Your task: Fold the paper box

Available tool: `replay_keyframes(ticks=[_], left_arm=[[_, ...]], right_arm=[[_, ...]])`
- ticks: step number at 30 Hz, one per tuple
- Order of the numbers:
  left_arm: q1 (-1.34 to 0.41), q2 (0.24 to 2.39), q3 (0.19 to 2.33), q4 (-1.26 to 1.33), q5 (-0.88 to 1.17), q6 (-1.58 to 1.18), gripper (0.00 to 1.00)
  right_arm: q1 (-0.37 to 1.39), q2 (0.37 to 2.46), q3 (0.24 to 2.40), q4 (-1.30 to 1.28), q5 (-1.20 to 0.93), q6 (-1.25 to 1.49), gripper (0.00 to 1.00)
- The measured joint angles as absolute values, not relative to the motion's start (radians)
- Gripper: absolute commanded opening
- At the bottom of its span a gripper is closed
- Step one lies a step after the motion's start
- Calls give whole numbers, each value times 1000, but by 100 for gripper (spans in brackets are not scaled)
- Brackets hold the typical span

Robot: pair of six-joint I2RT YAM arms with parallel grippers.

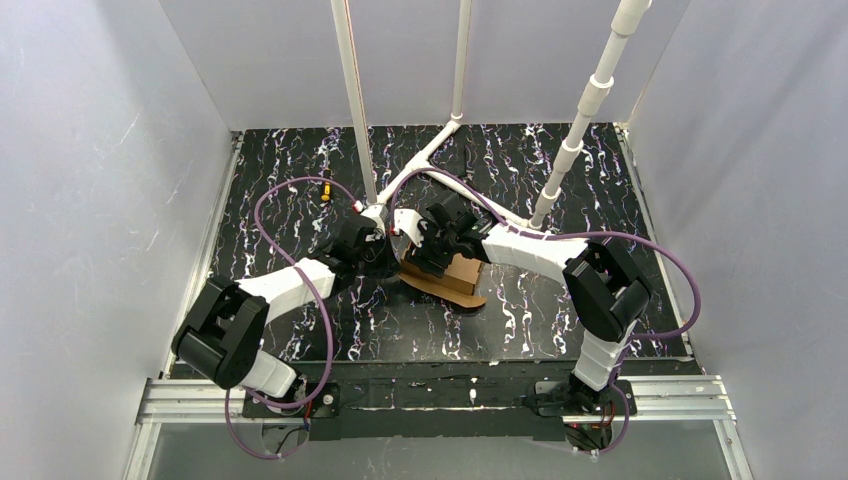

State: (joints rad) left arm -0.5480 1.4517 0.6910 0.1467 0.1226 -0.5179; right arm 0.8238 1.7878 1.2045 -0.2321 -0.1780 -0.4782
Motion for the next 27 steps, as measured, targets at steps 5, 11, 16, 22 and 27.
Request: replay_keyframes(ticks=[5, 11, 16, 22, 27], left_arm=[[-548, 1451, 702, 124, 113, -550, 12], [-548, 1418, 714, 107, 106, -580, 17], [-548, 1380, 741, 81, 89, -582, 20], [-547, 1306, 741, 30, 76, -575, 32], [-539, 1178, 689, 14, 75, -577, 34]], right_arm=[[824, 1788, 1209, -239, -185, -478, 73], [824, 1787, 1212, -256, -201, -478, 78], [818, 1782, 1215, -268, -214, -477, 83], [805, 1761, 1215, -320, -235, -477, 86], [771, 1732, 1215, -376, -276, -479, 89]])
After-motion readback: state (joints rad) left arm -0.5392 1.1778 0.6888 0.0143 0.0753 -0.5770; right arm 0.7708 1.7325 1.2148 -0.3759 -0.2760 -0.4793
